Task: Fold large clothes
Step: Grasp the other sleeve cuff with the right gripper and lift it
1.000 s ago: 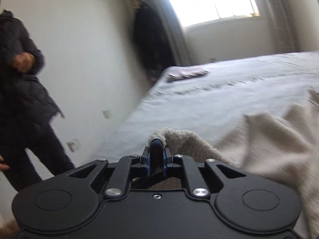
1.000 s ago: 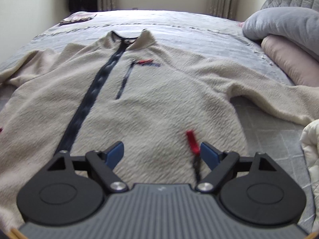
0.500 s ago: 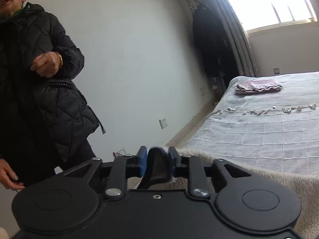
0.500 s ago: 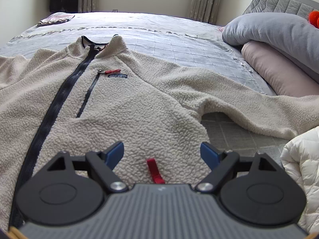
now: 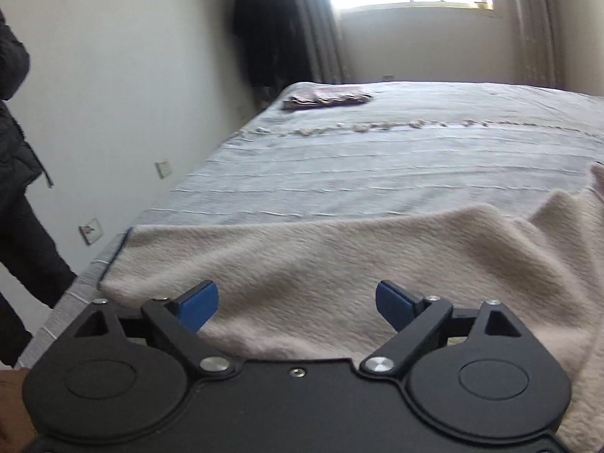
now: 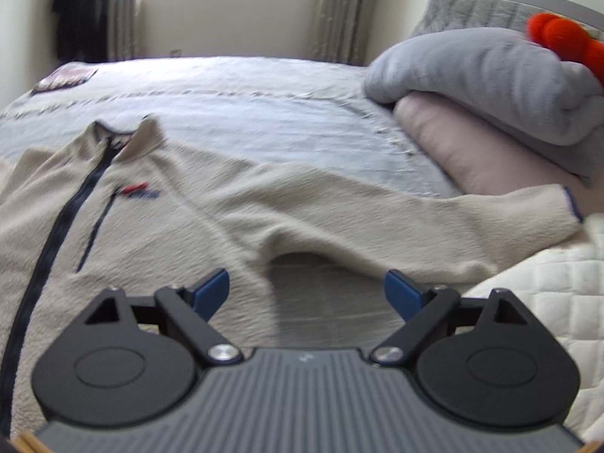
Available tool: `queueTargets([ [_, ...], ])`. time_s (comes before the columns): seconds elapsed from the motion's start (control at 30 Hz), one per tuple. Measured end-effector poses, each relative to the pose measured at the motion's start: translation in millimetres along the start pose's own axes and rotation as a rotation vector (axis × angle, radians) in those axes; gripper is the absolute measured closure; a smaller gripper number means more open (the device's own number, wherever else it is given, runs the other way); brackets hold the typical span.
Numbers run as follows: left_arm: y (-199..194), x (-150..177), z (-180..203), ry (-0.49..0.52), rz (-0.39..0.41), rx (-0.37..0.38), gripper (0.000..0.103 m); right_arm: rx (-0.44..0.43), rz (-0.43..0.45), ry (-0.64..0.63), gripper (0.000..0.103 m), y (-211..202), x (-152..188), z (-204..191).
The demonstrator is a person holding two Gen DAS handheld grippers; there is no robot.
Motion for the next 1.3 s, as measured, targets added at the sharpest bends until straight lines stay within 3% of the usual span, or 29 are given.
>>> queueTargets([
  [0.27, -64.2, 20.4, 92.0, 0.075, -0.031, 0.242, 0.005, 0.176, 0.01, 0.175, 0.007, 14.9, -30.5, 129.1],
  [0.47, -106.7, 27.8, 146.5, 0.08, -0.05, 0.364, 0.005, 0.281, -0.035, 0.287, 0.008, 73.5, -39.1, 218.1],
  [0.63, -126.9, 29.4, 198.0, 0.114, -0.073, 0.447, 0.005, 0.369, -0.101, 0.281, 0.013, 129.4, -34.3, 248.5],
  [0.67, -128.3, 29.2, 208.7, 0.12, -0.076, 0.462, 0.005, 0.384, -0.101, 0.267, 0.026, 136.5, -32.9, 248.1],
  [0.7, -129.5, 29.4, 221.7, 0.123, -0.079, 0.476, 0.006, 0.389, -0.107, 0.252, 0.055, 142.6, -31.4, 246.9],
  [0.73, -129.8, 28.9, 233.2, 0.126, -0.085, 0.494, 0.007, 0.359, -0.117, 0.246, 0.071, 147.6, -30.8, 245.8],
  [0.77, -130.1, 28.1, 245.4, 0.127, -0.092, 0.515, 0.008, 0.333, -0.11, 0.246, 0.086, 148.6, -31.4, 243.8],
  [0.8, -130.4, 26.4, 260.2, 0.126, -0.097, 0.544, 0.008, 0.328, -0.088, 0.226, 0.089, 145.7, -34.4, 240.8],
  [0.87, -134.1, 22.6, 290.0, 0.136, -0.094, 0.599, 0.016, 0.362, -0.024, 0.155, 0.092, 136.3, -48.5, 238.2],
  [0.9, -135.2, 20.2, 306.5, 0.142, -0.092, 0.626, 0.028, 0.391, 0.005, 0.138, 0.092, 129.1, -55.1, 240.0],
  [0.97, -137.0, 15.1, 340.9, 0.141, -0.095, 0.696, 0.041, 0.425, 0.056, 0.154, 0.093, 116.0, -72.1, 253.2],
  [1.03, -137.3, 11.0, 377.1, 0.132, -0.117, 0.775, 0.062, 0.421, 0.081, 0.188, 0.093, 106.3, -85.9, 265.8],
  [1.2, -141.9, 9.8, 480.9, 0.14, -0.161, 0.966, 0.082, 0.398, 0.12, 0.218, 0.095, 89.5, -106.3, 268.9],
  [1.27, -140.6, 18.1, 519.7, 0.138, -0.226, 1.027, 0.088, 0.391, 0.123, 0.201, 0.095, 89.4, -109.7, 264.9],
  [1.3, -139.5, 24.1, 539.7, 0.131, -0.267, 1.045, 0.096, 0.389, 0.123, 0.193, 0.095, 87.8, -110.4, 265.1],
])
Point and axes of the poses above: each gripper's, at about its wrist camera, not at the fingertips, and y roughly the way its jaws point, z to its right, x to its underside, the point moved 1 cm from there along y, roughly the way its jaws point, and after that the axes turned 1 degree about -y, right-handed, at the moved point
